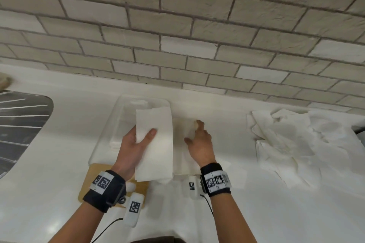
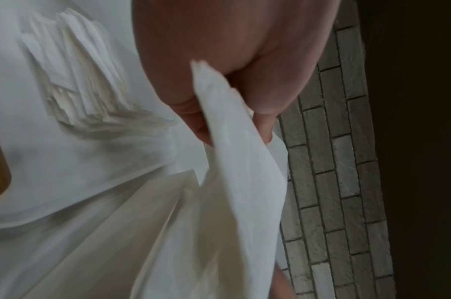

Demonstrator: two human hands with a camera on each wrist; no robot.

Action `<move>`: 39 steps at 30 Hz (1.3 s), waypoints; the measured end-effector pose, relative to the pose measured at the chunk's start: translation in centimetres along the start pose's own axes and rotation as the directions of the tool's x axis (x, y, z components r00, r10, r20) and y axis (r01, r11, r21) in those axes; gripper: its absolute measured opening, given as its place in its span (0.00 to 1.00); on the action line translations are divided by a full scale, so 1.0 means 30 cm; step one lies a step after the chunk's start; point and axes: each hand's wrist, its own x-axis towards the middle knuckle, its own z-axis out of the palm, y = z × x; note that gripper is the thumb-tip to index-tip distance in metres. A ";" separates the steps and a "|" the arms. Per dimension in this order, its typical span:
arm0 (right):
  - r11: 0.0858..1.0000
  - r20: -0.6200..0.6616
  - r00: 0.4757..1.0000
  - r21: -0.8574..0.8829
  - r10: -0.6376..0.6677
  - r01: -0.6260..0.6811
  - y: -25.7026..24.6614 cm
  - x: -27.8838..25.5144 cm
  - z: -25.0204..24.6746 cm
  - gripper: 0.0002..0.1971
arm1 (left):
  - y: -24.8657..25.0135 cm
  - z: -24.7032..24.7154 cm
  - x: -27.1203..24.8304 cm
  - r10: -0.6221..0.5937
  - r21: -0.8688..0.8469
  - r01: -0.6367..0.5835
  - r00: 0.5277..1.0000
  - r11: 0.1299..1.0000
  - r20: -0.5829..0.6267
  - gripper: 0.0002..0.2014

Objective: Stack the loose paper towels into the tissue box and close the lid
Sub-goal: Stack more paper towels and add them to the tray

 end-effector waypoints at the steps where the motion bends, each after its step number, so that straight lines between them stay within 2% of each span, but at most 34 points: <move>1: 0.996 -0.137 0.987 0.021 -0.080 0.084 -0.010 -0.033 -0.004 0.28 | -0.002 0.004 -0.002 0.001 -0.008 -0.001 1.000 1.000 0.002 0.18; 2: 0.979 -0.276 0.949 0.091 -0.150 0.181 -0.030 -0.074 -0.010 0.20 | -0.004 0.009 -0.005 0.000 -0.018 0.000 1.000 1.000 0.005 0.17; 3: 0.950 -0.338 0.926 0.197 -0.167 0.243 -0.064 -0.121 -0.019 0.14 | -0.006 0.016 -0.007 0.001 -0.027 -0.001 1.000 1.000 0.013 0.17; 4: 0.909 -0.321 0.933 0.319 -0.161 0.267 -0.105 -0.168 -0.030 0.10 | -0.007 0.026 -0.011 0.000 -0.033 0.000 1.000 0.999 0.021 0.17; 5: 0.871 -0.249 0.956 0.422 -0.156 0.252 -0.136 -0.205 -0.035 0.10 | -0.008 0.039 -0.014 0.002 -0.031 -0.001 0.999 1.000 0.032 0.17; 7: 0.837 -0.145 0.977 0.506 -0.154 0.207 -0.158 -0.251 -0.032 0.12 | -0.009 0.067 -0.017 0.009 -0.008 -0.009 0.999 1.000 0.048 0.19; 9: 0.835 -0.170 0.979 0.517 -0.113 0.186 -0.140 -0.244 -0.031 0.09 | -0.010 0.088 -0.017 0.001 -0.029 0.001 0.997 1.000 0.076 0.23; 11: 0.784 -0.172 0.985 0.608 -0.026 0.127 -0.104 -0.218 -0.041 0.07 | -0.003 0.102 -0.023 -0.047 -0.088 0.058 0.992 0.994 0.120 0.22; 15: 0.763 -0.229 0.973 0.632 0.015 0.137 -0.053 -0.191 -0.077 0.25 | -0.005 0.122 -0.031 -0.102 -0.103 0.121 0.979 0.987 0.176 0.19; 18: 0.718 -0.260 0.962 0.685 0.080 0.126 -0.024 -0.157 -0.092 0.26 | -0.009 0.127 -0.028 -0.098 -0.089 0.113 0.983 0.990 0.157 0.19; 20: 0.698 -0.267 0.949 0.712 0.166 0.078 0.011 -0.111 -0.098 0.20 | -0.009 0.120 -0.026 -0.102 -0.099 0.115 0.986 0.988 0.129 0.19; 23: 0.783 -0.258 0.940 0.622 0.225 -0.017 0.047 -0.047 -0.108 0.06 | -0.005 0.085 -0.021 -0.097 -0.124 0.106 0.992 0.987 0.077 0.19; 25: 0.867 -0.174 0.963 0.489 0.208 -0.099 0.053 -0.020 -0.106 0.15 | -0.003 0.055 -0.018 -0.105 -0.141 0.110 0.993 0.984 0.045 0.19; 28: 0.976 -0.020 0.994 0.194 0.104 -0.098 0.049 0.009 -0.068 0.21 | -0.001 0.010 -0.013 -0.115 -0.144 0.115 0.993 0.983 0.008 0.20; 32: 0.997 0.077 0.995 -0.040 0.065 -0.062 0.025 0.008 -0.007 0.27 | 0.001 -0.018 -0.011 -0.120 -0.148 0.116 0.992 0.982 -0.022 0.20; 35: 0.996 0.141 0.987 -0.046 0.081 -0.075 0.040 -0.002 0.019 0.29 | 0.004 -0.017 -0.016 -0.127 -0.163 0.123 0.992 0.979 -0.020 0.19; 39: 0.985 0.075 0.993 0.142 0.090 -0.100 0.065 -0.030 0.022 0.27 | 0.000 0.002 -0.012 -0.140 -0.174 0.135 0.990 0.975 -0.016 0.20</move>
